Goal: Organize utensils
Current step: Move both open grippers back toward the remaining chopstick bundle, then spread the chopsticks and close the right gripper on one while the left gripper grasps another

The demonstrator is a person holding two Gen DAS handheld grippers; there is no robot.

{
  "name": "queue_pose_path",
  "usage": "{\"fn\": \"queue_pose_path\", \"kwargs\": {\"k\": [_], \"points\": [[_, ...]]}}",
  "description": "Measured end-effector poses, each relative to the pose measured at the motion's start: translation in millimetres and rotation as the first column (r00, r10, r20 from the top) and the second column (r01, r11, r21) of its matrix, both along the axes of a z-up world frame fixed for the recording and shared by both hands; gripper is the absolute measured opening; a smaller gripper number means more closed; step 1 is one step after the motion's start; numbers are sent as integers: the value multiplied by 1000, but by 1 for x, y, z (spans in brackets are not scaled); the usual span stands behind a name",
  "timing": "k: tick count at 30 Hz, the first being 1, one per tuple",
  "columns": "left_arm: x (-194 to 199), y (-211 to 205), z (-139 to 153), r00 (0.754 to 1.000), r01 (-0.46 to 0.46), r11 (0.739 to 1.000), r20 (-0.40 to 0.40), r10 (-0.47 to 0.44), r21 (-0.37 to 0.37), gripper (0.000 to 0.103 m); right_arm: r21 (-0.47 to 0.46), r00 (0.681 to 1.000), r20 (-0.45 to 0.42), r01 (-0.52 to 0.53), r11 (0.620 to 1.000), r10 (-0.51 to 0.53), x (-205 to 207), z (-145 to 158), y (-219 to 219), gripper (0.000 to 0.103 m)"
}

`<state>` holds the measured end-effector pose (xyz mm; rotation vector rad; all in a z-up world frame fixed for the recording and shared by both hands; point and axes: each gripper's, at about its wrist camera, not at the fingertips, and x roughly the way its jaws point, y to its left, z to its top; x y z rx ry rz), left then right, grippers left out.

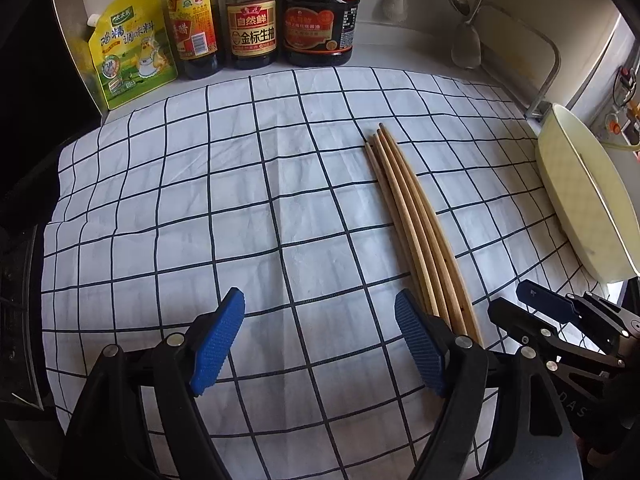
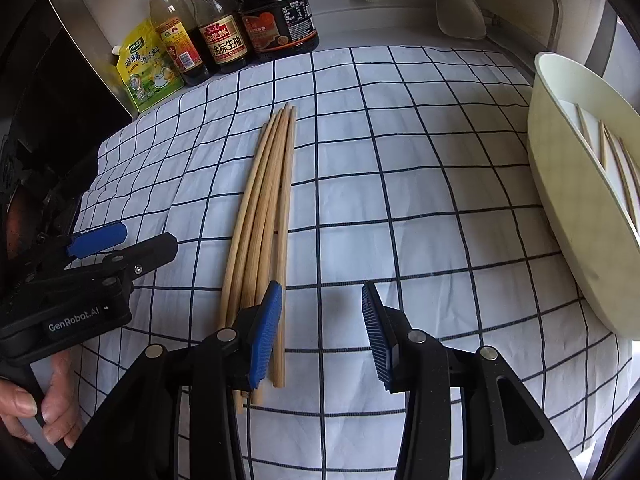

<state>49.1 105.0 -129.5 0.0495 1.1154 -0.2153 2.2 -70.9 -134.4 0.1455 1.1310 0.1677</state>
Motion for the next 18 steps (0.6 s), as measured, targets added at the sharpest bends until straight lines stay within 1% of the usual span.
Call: {"fn": "queue_pose_path", "kwargs": {"k": [8,12,18], "points": [[8,3,-5,1000,-12,1000,0,12,-15,77,-40,999,-15,-38,998,37,14,-11,13,40],[11,4,-5,1000,-16,1000,4,16,-22,77,-86,998,-3,-62,994,62,16,-12,19,40],[12,-5,-5,1000,-1,1000,6,1,-30,77,-140,998,7,-67,988,69,17,-13,17,40]]}}
